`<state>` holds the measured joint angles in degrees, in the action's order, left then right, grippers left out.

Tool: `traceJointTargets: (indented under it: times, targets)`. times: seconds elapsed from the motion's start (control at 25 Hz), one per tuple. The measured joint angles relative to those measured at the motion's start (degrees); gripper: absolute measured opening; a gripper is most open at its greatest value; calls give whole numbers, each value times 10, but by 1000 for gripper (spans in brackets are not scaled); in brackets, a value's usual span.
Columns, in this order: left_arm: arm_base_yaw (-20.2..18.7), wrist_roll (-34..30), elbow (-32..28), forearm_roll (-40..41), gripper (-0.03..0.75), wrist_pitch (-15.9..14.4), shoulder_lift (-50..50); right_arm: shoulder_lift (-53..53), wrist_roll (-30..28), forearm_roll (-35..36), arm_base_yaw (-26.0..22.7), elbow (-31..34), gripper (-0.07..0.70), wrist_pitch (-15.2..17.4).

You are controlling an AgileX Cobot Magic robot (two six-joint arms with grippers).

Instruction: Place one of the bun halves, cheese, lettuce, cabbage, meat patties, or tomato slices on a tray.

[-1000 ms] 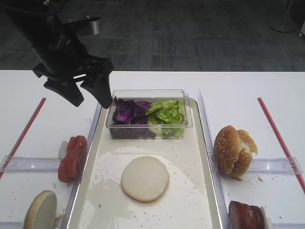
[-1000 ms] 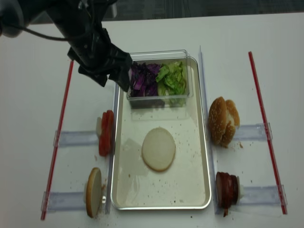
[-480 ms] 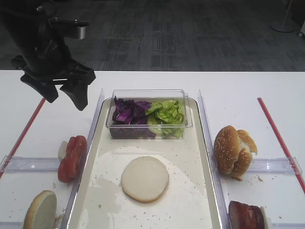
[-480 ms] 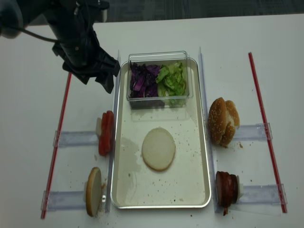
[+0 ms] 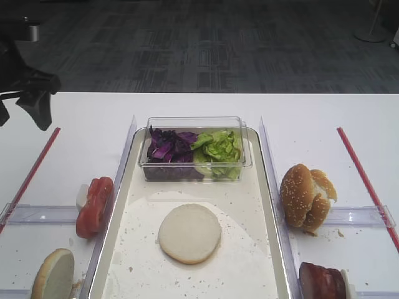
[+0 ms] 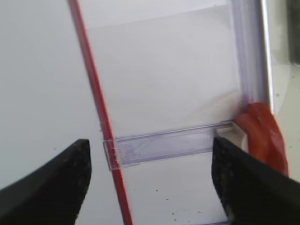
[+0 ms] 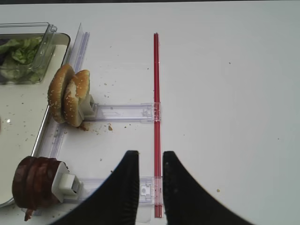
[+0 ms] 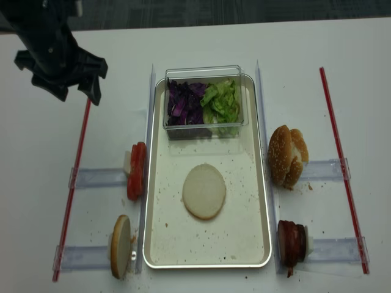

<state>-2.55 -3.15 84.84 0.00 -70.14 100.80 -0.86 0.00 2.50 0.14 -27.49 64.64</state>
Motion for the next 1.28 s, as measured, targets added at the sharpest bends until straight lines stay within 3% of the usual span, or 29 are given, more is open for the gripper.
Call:
traceJointTargets:
  times: [0.24, 0.76, 1.28]
  targets:
    - [44, 13, 0, 10, 493, 0, 0, 0, 0, 0, 0, 0, 175, 0]
    - [48, 21, -5, 0, 493, -2, -61, 0, 0, 0, 0, 0, 175, 0]
    - [48, -19, -159, -50, 493, -8, -303, 0, 0, 0, 0, 0, 175, 0]
